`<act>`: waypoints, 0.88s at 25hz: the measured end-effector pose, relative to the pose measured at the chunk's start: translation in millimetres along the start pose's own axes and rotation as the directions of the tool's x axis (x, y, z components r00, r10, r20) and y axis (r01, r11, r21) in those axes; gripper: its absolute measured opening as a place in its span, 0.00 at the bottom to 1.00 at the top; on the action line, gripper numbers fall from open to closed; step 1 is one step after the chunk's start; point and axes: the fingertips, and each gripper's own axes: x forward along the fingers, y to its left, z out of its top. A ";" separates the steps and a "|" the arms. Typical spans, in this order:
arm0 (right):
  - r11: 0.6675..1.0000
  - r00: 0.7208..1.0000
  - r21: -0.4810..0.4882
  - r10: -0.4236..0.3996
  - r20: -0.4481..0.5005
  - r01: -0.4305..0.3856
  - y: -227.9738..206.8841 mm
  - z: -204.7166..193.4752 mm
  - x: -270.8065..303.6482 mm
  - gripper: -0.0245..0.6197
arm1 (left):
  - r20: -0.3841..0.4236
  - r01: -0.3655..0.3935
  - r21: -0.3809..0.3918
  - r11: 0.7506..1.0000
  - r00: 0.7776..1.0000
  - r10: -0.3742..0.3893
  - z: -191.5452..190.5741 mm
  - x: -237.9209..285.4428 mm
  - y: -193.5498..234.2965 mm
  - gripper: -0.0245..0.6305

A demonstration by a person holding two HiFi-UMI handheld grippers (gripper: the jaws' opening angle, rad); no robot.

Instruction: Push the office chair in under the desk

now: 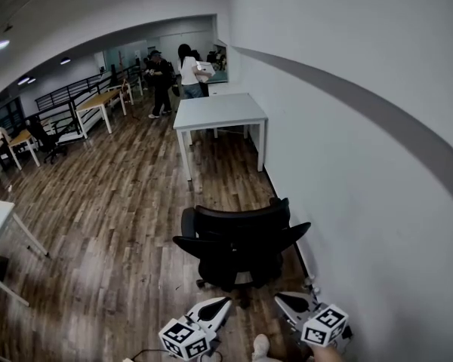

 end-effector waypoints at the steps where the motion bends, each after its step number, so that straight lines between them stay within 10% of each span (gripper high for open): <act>1: 1.000 1.000 0.008 0.001 0.002 -0.001 -6.8 3.3 5.6 0.09 | -0.002 -0.007 0.000 1.000 1.000 0.007 3.8 3.8 7.2 0.04; 22: 0.996 0.996 -0.010 0.088 -0.031 -0.088 -108.0 43.0 70.8 0.09 | -0.054 -0.104 0.028 0.994 0.993 0.106 30.9 73.5 87.5 0.04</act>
